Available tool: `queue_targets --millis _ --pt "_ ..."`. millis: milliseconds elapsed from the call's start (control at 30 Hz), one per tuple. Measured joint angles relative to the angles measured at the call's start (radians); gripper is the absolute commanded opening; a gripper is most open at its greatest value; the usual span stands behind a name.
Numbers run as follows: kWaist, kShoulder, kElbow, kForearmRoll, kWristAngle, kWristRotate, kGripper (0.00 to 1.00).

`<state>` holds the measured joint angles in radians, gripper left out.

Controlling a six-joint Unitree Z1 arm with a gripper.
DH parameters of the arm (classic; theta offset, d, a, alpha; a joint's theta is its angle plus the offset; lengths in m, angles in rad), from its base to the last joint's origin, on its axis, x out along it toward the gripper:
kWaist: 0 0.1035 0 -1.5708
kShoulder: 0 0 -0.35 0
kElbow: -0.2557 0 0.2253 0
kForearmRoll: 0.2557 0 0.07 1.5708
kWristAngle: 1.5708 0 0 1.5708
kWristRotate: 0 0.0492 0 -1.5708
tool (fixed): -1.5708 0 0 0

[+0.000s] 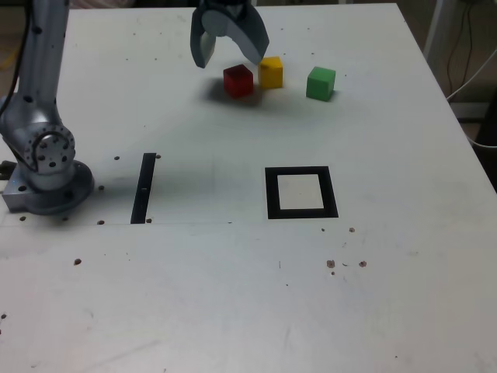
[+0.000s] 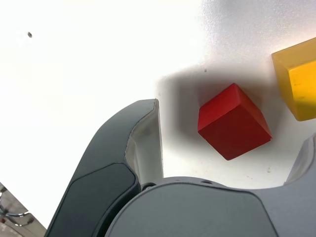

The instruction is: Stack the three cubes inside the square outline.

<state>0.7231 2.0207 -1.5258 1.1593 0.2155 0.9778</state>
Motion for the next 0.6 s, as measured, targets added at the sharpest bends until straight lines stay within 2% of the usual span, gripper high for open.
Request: queue_targets --millis 100,233,500,600 --pt "0.000 -0.008 0.016 -0.020 0.000 0.015 0.99" --pt "0.000 -0.018 0.018 -0.036 0.000 0.102 0.99" --pt "0.003 -0.018 0.020 -0.026 -0.061 0.261 0.99" --pt "0.004 -0.018 0.021 -0.025 -0.070 0.297 0.99"
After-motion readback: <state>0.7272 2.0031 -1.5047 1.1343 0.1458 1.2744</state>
